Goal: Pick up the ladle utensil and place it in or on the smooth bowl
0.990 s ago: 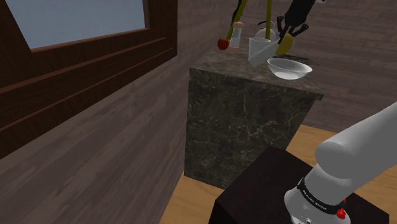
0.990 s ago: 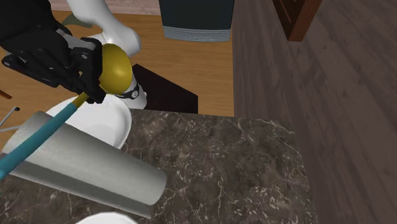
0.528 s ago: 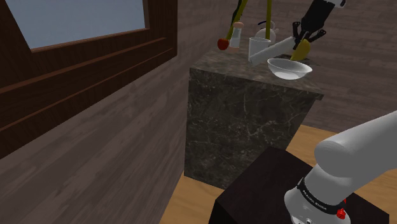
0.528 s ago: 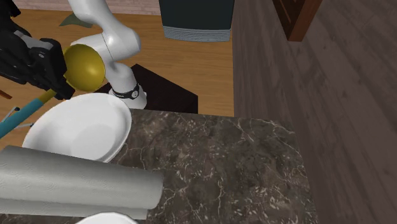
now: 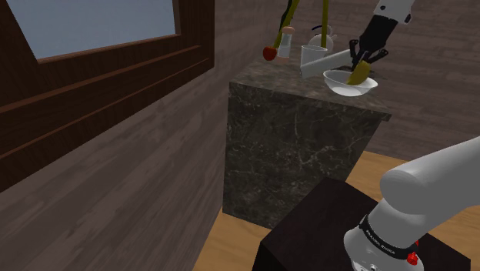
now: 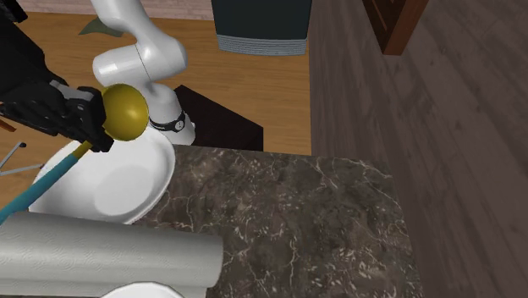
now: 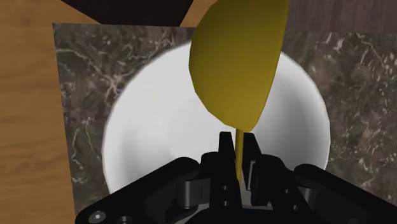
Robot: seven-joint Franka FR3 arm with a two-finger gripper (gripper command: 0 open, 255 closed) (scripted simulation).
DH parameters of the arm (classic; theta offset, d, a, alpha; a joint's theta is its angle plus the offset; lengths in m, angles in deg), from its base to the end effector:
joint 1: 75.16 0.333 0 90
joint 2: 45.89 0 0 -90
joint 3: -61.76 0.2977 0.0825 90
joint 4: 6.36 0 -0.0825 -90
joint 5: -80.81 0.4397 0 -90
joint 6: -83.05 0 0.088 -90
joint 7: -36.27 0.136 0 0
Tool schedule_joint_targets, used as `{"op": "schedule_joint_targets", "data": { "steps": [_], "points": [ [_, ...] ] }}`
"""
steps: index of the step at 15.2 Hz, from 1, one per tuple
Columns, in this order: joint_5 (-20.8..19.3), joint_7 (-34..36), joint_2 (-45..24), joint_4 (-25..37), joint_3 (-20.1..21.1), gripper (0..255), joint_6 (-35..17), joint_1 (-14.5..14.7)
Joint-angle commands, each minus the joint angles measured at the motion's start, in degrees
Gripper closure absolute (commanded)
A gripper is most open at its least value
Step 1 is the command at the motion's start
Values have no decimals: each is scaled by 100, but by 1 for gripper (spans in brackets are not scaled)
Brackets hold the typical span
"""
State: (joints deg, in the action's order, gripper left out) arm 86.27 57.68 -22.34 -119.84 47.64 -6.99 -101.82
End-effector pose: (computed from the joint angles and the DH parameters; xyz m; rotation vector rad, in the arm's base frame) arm 0.3680 -0.3197 0.5814 -2.5406 1.4983 -0.0318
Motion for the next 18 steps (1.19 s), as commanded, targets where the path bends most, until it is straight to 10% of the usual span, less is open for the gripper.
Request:
{"op": "schedule_joint_targets", "data": {
  "steps": [1, 12, 13, 18],
  "points": [
    [-6, -16, 30, -197, 4, 255, -154, -4],
    [-17, -42, 72, -464, -3, 255, -379, -7],
    [-17, -39, 78, -470, -1, 0, -379, -6],
    [-17, -42, 73, -465, -3, 0, -379, -7]
  ]
}}
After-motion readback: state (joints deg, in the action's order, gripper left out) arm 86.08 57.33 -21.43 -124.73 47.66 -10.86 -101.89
